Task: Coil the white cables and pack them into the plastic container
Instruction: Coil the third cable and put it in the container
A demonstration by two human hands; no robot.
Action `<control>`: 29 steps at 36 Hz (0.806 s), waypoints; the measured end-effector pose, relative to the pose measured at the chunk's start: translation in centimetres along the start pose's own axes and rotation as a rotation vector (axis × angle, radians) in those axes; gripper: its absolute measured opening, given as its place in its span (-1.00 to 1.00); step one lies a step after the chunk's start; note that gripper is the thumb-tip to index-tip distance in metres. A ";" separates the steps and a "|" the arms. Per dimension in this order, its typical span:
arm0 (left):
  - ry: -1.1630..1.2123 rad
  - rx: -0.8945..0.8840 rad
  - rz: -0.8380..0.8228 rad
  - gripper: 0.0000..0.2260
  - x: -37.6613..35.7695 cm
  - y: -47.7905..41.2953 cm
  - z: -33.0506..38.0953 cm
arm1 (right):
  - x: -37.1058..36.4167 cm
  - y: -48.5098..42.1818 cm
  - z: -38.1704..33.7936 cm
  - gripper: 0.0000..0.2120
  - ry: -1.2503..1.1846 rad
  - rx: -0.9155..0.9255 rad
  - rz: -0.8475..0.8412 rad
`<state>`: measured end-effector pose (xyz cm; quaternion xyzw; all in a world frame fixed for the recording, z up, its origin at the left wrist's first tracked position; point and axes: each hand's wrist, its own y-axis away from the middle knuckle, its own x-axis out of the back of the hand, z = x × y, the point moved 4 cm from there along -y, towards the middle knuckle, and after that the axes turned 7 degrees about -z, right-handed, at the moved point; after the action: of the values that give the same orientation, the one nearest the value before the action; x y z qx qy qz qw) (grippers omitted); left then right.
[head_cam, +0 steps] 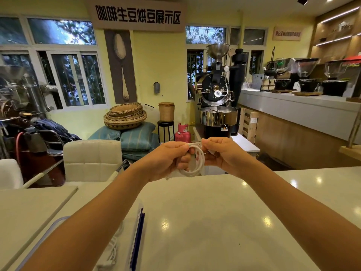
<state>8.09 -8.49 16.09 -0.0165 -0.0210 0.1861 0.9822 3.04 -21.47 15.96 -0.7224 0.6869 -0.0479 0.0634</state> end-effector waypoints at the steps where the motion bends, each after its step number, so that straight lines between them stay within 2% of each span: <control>1: -0.064 -0.001 0.059 -0.71 0.0 -0.1 0.0 | 0.1 -0.1 0.2 -0.74 -0.007 -0.005 0.009; 4: -0.346 -0.026 0.241 -0.71 0.0 -0.5 0.1 | 0.1 -0.2 0.8 -0.73 -0.065 -0.024 0.025; 7: -0.557 -0.064 0.333 -0.70 -0.1 -0.7 0.1 | 0.1 -0.2 1.1 -0.70 -0.116 -0.024 0.028; 10: -0.667 -0.074 0.360 -0.69 0.0 -0.7 0.0 | 0.0 -0.1 1.4 -0.49 -0.182 -0.017 0.015; 13: -0.657 -0.072 0.348 -0.69 -0.1 -0.7 -0.1 | -0.2 0.0 1.7 -0.43 -0.261 0.008 0.018; 18: -0.477 -0.100 0.339 -0.68 -0.3 -0.7 -0.1 | -0.6 -0.3 1.8 -0.64 -0.456 0.104 0.059; 23: -0.333 -0.114 0.311 -0.67 -0.3 -0.8 0.0 | -1.0 -0.9 2.8 -0.74 -0.332 0.137 0.166; 29: -0.428 -0.077 0.401 -0.68 0.4 -0.7 -0.6 | -1.5 -1.2 3.5 -0.82 -0.104 0.051 0.395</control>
<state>8.78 -9.03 15.57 -0.0181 -0.2311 0.3749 0.8976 4.66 -19.86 12.68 -0.5731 0.8097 -0.0144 0.1252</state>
